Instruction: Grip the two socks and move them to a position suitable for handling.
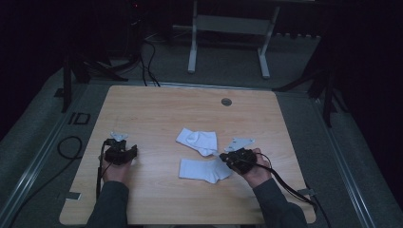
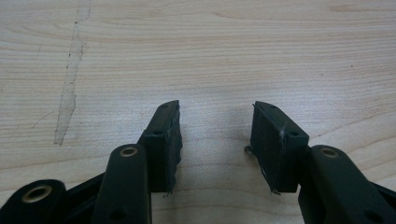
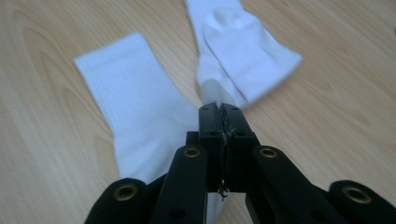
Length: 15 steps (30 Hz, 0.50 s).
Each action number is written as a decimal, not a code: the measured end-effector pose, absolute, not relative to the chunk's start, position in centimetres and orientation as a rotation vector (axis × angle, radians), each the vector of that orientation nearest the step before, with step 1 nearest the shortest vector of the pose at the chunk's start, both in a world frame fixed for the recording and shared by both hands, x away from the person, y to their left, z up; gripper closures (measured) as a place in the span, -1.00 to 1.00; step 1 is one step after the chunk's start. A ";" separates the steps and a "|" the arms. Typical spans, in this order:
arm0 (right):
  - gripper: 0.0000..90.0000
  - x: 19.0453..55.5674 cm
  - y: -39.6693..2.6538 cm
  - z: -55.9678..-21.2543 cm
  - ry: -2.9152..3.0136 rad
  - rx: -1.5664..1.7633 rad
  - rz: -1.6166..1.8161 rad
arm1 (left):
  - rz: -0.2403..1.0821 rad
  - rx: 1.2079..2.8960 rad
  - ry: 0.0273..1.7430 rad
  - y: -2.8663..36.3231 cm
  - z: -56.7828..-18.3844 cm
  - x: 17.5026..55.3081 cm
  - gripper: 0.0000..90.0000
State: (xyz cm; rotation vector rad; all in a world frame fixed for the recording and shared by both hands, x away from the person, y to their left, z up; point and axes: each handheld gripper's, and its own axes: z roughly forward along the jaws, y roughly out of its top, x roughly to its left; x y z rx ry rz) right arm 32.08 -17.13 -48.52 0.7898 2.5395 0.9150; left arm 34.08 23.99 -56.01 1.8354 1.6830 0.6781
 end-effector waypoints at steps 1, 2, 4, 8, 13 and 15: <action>0.95 32.1 -17.6 -48.7 2.534 0.804 0.917 | 0.678 1.836 1.683 24.0 -56.0 34.1 0.17; 0.95 32.1 -18.0 -48.8 2.529 0.825 0.921 | 0.678 1.835 1.683 24.0 -56.0 34.1 0.17; 0.95 32.1 -18.9 -49.0 2.513 0.863 0.931 | 0.678 1.835 1.683 24.0 -56.0 34.1 0.17; 0.95 32.2 -20.3 -49.4 2.492 0.917 0.936 | 0.679 1.836 1.683 24.0 -56.0 34.1 0.17; 0.95 32.1 -22.1 -50.0 2.470 0.979 0.899 | 0.679 1.832 1.683 24.0 -56.0 34.1 0.17; 0.92 32.3 -23.0 -50.3 2.454 1.021 0.857 | 0.679 1.833 1.683 24.0 -56.0 34.1 0.17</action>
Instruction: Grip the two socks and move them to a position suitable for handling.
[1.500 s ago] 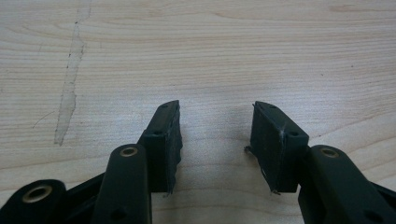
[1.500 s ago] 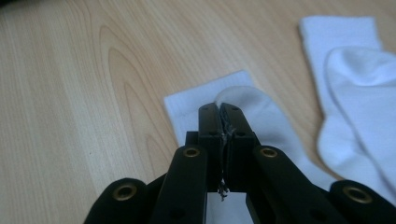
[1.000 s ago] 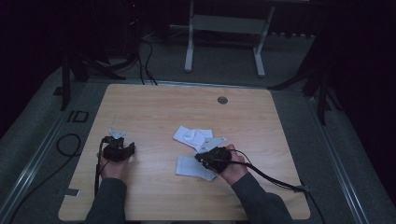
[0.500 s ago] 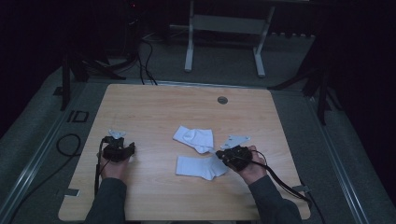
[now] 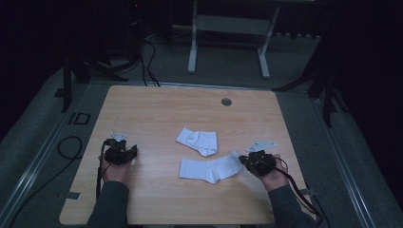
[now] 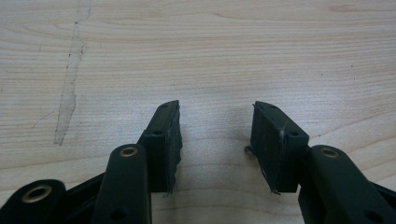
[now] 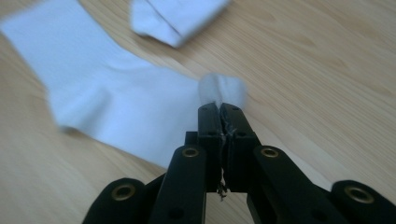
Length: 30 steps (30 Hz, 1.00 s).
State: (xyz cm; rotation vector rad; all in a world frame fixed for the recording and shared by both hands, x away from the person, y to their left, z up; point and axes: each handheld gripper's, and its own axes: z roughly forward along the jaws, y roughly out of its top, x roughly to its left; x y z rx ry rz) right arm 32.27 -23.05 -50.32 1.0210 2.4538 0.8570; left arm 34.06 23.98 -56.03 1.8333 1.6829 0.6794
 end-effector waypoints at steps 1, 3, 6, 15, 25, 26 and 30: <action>0.89 32.4 -23.3 -50.5 2.445 1.030 0.825 | 0.680 1.833 1.683 24.0 -56.0 34.1 0.17; 0.72 32.5 -23.9 -50.6 2.423 1.060 0.780 | 0.680 1.833 1.682 24.0 -56.0 34.1 0.17; 0.56 32.5 -24.5 -50.4 2.374 1.078 0.772 | 0.680 1.833 1.683 24.0 -56.0 34.1 0.17; 0.89 33.3 -23.7 -51.7 2.432 1.002 0.687 | 0.680 1.835 1.681 24.0 -56.0 34.0 0.17; 0.99 33.3 -22.7 -53.9 2.539 0.972 0.566 | 0.680 1.832 1.681 24.0 -56.0 34.0 0.17; 0.98 33.1 -22.6 -53.9 2.552 0.981 0.587 | 0.681 1.832 1.682 24.0 -56.0 34.0 0.17; 0.95 32.4 -21.8 -53.9 2.585 0.980 0.629 | 0.681 1.832 1.683 24.0 -56.0 34.0 0.17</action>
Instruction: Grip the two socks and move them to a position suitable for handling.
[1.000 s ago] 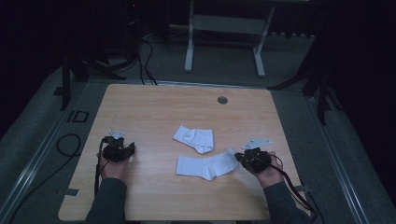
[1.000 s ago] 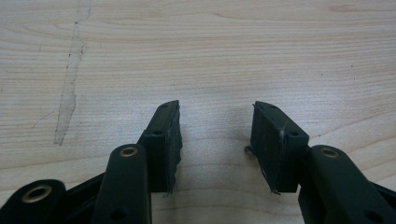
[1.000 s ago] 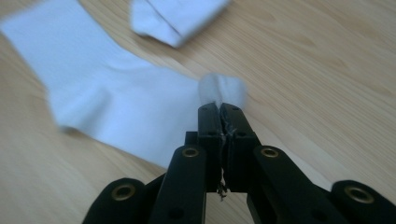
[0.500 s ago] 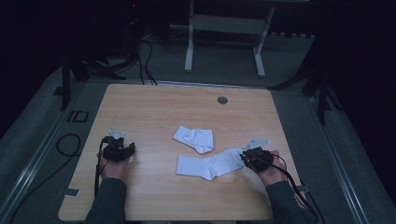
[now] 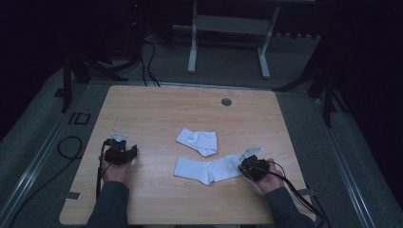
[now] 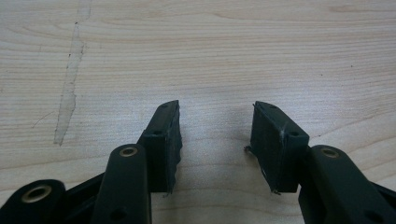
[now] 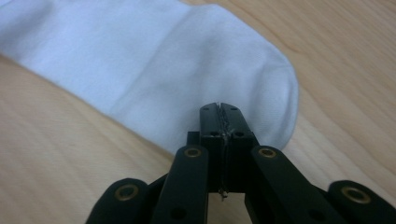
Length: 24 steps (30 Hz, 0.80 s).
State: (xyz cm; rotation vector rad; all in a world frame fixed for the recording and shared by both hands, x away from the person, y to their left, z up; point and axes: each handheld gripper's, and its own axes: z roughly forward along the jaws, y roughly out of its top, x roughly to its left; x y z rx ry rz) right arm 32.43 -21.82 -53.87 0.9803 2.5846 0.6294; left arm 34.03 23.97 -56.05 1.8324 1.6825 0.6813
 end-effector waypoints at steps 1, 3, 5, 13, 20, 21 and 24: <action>0.94 32.3 -21.6 -53.9 2.592 0.980 0.642 | 0.681 1.833 1.682 24.0 -56.0 34.0 0.17; 0.92 32.0 -21.2 -53.9 2.606 0.983 0.678 | 0.680 1.833 1.681 24.0 -56.0 34.0 0.17; 0.91 31.6 -20.8 -54.0 2.616 0.986 0.708 | 0.681 1.834 1.681 24.0 -56.0 34.0 0.17; 0.88 30.4 -18.8 -54.3 2.635 0.964 0.794 | 0.679 1.835 1.680 24.0 -56.0 34.0 0.17; 0.78 30.1 -17.5 -54.2 2.677 0.916 0.814 | 0.681 1.836 1.680 24.0 -56.0 34.1 0.17; 0.74 30.1 -17.3 -54.2 2.685 0.908 0.815 | 0.681 1.836 1.680 24.0 -56.0 34.1 0.17; 0.63 30.4 -17.1 -53.7 2.671 0.891 0.816 | 0.680 1.836 1.679 24.0 -56.0 34.1 0.17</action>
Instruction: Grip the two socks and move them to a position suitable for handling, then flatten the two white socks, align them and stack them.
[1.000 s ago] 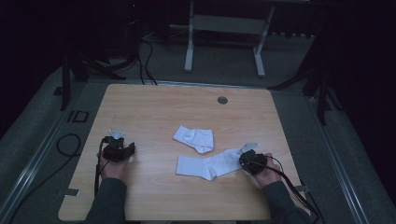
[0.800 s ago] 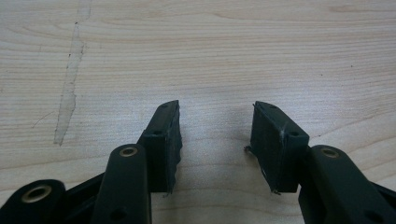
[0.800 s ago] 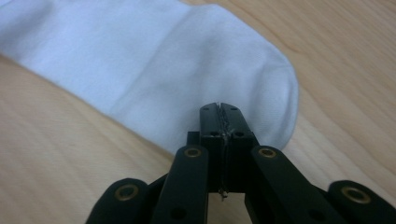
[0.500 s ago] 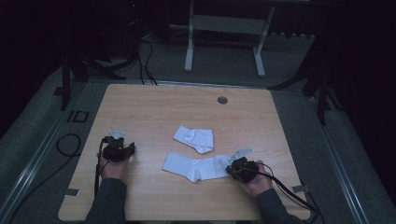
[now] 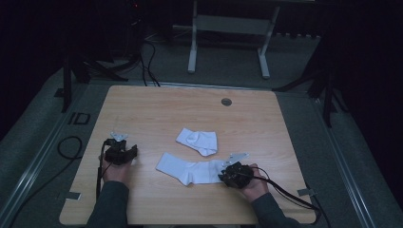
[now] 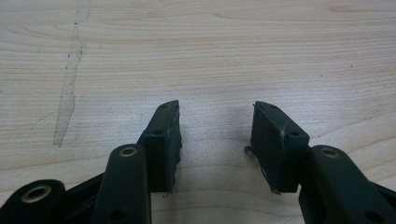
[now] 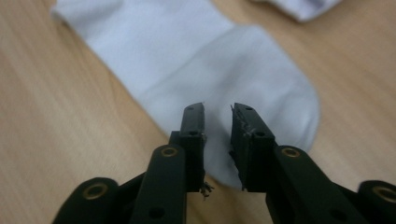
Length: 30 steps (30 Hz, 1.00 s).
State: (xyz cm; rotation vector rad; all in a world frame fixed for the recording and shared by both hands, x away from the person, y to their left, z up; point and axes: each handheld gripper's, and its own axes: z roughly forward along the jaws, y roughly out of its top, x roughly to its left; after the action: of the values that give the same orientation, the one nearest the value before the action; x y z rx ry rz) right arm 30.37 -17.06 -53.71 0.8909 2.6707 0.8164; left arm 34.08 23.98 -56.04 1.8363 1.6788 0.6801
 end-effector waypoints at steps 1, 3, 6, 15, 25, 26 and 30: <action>0.60 30.6 -17.0 -53.4 2.660 0.887 0.823 | 0.680 1.835 1.679 24.0 -56.0 34.1 0.17; 0.55 31.0 -16.9 -52.6 2.633 0.882 0.846 | 0.681 1.836 1.678 24.0 -56.0 34.1 0.17; 0.47 32.0 -16.7 -51.6 2.600 0.856 0.882 | 0.680 1.836 1.677 24.0 -56.0 34.1 0.17; 0.45 34.8 -15.3 -50.8 2.542 0.851 0.930 | 0.681 1.839 1.676 24.0 -56.0 34.1 0.17; 0.94 37.2 -12.8 -51.4 2.563 0.785 0.848 | 0.680 1.836 1.676 24.0 -56.1 34.1 0.16; 0.96 37.4 -12.7 -51.6 2.569 0.792 0.865 | 0.681 1.837 1.676 24.0 -56.1 34.1 0.16; 0.98 38.1 -12.2 -52.5 2.594 0.808 0.828 | 0.680 1.836 1.674 24.0 -56.1 34.1 0.16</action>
State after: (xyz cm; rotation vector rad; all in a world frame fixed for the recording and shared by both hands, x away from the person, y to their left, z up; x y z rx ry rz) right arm 38.14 -12.21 -52.51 0.8076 2.5938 0.8281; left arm 34.12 23.98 -56.06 1.8360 1.6743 0.6798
